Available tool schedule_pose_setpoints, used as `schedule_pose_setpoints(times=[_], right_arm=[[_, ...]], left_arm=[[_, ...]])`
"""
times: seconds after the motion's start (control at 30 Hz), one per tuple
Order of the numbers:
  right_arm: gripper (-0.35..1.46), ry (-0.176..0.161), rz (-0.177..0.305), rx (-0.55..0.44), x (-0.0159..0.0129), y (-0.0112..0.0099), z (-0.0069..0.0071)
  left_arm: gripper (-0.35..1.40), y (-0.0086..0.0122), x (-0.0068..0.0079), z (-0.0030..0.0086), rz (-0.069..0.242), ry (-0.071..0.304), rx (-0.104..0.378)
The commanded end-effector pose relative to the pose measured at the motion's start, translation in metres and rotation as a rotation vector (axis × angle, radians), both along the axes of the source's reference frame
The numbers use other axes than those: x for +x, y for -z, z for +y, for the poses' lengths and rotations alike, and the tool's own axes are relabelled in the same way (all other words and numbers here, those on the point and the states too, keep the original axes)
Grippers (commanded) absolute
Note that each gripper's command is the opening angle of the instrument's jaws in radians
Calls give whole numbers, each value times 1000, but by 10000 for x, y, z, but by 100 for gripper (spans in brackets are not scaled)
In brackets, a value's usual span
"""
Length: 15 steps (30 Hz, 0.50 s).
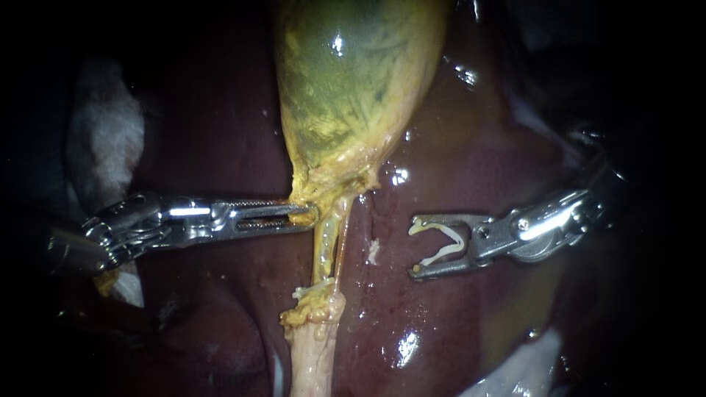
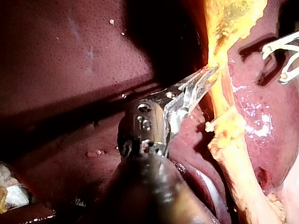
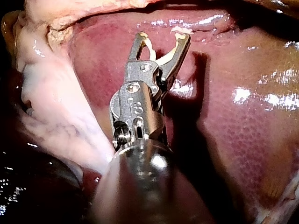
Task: Clipping second clip left tube
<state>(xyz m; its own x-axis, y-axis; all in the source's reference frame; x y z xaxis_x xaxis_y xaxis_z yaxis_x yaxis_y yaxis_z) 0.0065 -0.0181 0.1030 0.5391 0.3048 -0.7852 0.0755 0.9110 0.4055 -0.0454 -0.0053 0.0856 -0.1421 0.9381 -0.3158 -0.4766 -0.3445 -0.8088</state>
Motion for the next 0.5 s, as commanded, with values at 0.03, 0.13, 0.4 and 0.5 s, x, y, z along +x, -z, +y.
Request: schedule_pose_setpoints(times=[0.03, 0.13, 0.4, 0.5], right_arm=[[59, 0, 0, 0, 0, 0, 0], [58, 0, 0, 0, 0, 0, 0], [58, -1, 0, 0, 1, 0, 0], [58, -1, -1, 0, 2, 1, -1]], left_arm=[[-35, 0, 0, 0, 0, 0, 0], [-35, 1, 0, 0, 0, 0, 0], [-35, 3, 1, -1, -6, -5, 2], [-35, 9, 4, 0, -8, -7, 5]])
